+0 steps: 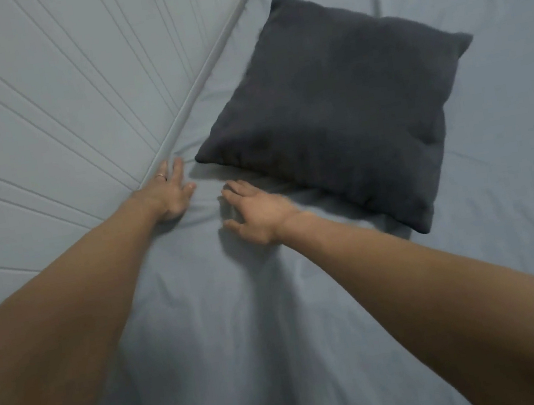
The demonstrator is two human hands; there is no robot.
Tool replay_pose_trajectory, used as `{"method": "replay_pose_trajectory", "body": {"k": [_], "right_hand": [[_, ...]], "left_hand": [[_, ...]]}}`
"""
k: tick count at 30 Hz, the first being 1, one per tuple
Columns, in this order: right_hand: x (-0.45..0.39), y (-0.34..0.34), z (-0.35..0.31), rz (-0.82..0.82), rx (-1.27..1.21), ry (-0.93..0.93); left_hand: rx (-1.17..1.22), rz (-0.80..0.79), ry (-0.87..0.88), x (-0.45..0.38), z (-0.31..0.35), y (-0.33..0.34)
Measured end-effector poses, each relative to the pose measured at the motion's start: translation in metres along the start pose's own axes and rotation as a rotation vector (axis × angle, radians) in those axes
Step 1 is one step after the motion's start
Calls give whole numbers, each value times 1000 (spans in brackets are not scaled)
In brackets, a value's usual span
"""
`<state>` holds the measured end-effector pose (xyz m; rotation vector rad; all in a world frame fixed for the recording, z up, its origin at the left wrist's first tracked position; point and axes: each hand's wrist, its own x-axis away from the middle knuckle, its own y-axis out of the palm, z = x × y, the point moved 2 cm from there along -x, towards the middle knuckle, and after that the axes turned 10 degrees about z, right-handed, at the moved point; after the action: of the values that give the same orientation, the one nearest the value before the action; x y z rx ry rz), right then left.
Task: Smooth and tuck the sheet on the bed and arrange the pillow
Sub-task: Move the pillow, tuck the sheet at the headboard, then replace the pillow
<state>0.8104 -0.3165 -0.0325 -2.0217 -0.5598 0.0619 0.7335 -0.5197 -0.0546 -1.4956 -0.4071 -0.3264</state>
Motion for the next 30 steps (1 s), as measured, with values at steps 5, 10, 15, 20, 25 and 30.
{"method": "replay_pose_trajectory", "body": {"k": [5, 10, 15, 20, 25, 30], "right_hand": [[37, -45, 26, 79, 2, 65], [76, -113, 54, 569, 180, 43], [96, -145, 134, 658, 95, 796], [90, -142, 170, 794, -931, 1116], [90, -153, 167, 1078, -970, 1025], [130, -188, 175, 1250, -1142, 964]], "left_hand": [[-21, 309, -66, 13, 47, -42], [492, 598, -129, 38, 104, -70], [649, 429, -77, 20, 136, -86], [1089, -15, -192, -10, 155, -86], [1224, -56, -44, -11, 170, -101], [1403, -25, 202, 13, 219, -128]]}}
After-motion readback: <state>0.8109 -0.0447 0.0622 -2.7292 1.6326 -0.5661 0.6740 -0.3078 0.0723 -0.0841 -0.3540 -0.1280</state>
